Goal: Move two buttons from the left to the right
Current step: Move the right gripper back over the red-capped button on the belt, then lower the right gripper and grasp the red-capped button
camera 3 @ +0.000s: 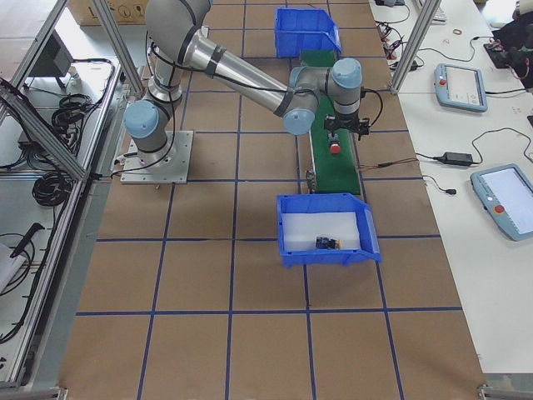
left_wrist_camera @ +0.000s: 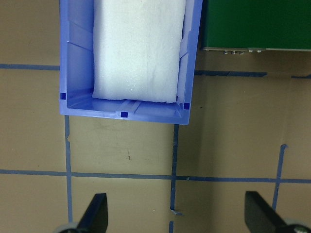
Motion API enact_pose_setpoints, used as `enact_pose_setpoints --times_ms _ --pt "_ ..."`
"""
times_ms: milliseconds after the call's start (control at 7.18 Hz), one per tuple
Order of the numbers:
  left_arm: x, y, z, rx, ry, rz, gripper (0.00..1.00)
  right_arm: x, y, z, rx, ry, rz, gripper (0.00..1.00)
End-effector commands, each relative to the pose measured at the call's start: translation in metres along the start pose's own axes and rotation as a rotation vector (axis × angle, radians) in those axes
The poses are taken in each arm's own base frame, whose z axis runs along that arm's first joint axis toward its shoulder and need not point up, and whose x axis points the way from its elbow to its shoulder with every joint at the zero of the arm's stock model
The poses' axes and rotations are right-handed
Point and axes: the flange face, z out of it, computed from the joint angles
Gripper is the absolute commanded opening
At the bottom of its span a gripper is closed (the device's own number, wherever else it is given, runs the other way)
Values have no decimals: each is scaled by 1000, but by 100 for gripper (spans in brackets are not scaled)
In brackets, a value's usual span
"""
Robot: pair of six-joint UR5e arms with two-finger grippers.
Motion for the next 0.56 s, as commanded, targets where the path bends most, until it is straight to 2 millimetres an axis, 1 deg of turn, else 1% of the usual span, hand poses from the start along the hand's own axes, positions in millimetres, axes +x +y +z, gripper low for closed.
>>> enact_pose_setpoints --times_ms 0,139,418 --pt "0 0 0 0 -2 0 100 -3 4 18 -5 -39 45 100" --pt "0 0 0 0 -2 0 100 -4 5 21 -11 -51 54 100" --pt "0 0 0 0 -2 0 100 -16 8 31 -25 -118 96 100"
